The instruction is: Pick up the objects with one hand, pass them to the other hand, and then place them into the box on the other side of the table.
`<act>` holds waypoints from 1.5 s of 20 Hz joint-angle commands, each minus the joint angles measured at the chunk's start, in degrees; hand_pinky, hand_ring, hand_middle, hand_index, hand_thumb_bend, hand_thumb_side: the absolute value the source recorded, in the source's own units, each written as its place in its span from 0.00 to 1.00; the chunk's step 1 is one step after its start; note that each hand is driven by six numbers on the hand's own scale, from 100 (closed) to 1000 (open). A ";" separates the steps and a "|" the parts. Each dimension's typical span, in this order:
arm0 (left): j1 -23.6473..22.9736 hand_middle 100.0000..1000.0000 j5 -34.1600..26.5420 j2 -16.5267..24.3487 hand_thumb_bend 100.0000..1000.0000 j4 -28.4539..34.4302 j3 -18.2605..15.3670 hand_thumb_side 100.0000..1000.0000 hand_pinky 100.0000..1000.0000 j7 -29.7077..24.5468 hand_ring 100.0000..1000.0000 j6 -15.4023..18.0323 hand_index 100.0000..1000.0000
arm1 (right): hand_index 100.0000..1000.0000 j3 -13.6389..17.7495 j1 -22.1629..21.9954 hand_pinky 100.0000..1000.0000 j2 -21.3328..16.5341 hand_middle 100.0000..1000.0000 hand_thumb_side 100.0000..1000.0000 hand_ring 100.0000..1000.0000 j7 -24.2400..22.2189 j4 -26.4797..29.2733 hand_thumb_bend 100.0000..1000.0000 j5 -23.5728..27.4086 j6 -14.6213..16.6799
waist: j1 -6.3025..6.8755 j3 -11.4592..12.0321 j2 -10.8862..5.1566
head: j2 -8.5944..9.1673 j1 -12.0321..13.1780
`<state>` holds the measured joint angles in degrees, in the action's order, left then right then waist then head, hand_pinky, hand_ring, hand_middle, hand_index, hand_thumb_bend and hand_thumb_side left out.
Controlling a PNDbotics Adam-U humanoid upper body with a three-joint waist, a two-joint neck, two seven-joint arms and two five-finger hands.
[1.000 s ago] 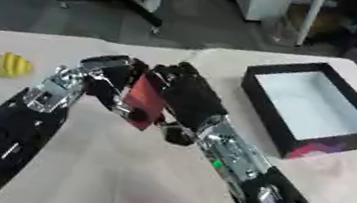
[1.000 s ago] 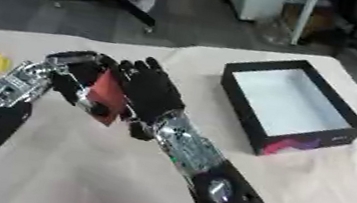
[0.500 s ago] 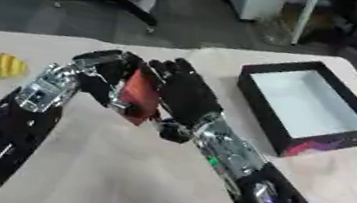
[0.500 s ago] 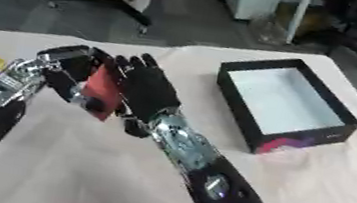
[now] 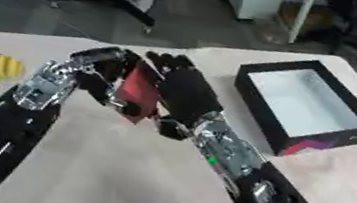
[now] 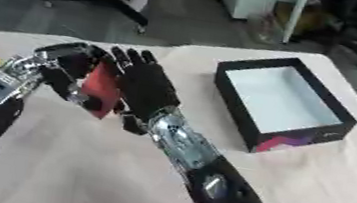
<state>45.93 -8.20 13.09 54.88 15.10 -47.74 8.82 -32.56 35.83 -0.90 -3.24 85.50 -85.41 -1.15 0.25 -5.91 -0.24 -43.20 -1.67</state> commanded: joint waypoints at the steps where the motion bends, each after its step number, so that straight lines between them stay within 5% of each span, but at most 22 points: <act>1: 2.19 0.41 1.46 -1.57 0.61 -0.61 0.01 0.00 0.64 -1.22 0.42 1.05 0.48 | 1.00 -1.08 1.44 0.83 1.81 0.95 0.13 0.89 0.77 1.45 0.52 0.97 1.12 | 0.07 -0.06 -0.46 | 0.23 -0.24; 11: 4.06 0.41 3.05 -3.92 0.64 -1.13 0.13 0.00 0.64 -3.41 0.42 3.33 0.48 | 0.90 -2.33 2.75 0.85 1.86 0.88 0.03 0.89 -4.02 1.45 0.45 5.73 5.01 | 0.04 -0.18 -0.44 | 0.18 -0.38; 17: 4.46 0.41 3.28 -4.63 0.65 -0.41 1.43 0.00 0.64 -4.22 0.43 3.97 0.48 | 0.59 -2.12 2.66 0.74 1.67 0.61 0.00 0.83 -4.07 2.49 0.09 8.47 4.02 | 0.10 -0.40 -0.50 | 0.07 -0.27; 20: 4.46 0.42 3.23 -4.56 0.65 0.09 2.09 0.00 0.65 -4.23 0.43 4.11 0.49 | 0.49 -1.95 2.49 0.70 1.55 0.56 0.02 0.81 -2.40 2.88 0.00 8.79 3.03 | 0.12 -0.44 -0.55 | 0.05 -0.34; 24: 4.58 0.45 3.80 -4.05 0.69 0.43 2.99 0.00 0.67 -4.23 0.46 4.70 0.53 | 0.34 -1.41 2.11 0.61 1.39 0.51 0.03 0.77 0.83 3.54 0.00 8.27 1.04 | 0.15 -0.48 -0.62 | 0.07 -0.20; 30: 4.71 0.56 6.01 -2.80 0.86 -0.16 4.00 0.10 0.70 -4.23 0.54 6.17 0.64 | 0.30 -0.97 1.87 0.59 1.24 0.51 0.02 0.76 4.59 2.38 0.00 6.69 0.38 | 0.24 -0.49 -0.65 | 0.05 -0.38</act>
<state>49.71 -3.18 11.57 53.88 17.40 -50.62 13.25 -33.92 35.80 -1.53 -0.06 86.33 -78.46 -0.63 0.46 -6.34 -0.25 -43.22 -2.04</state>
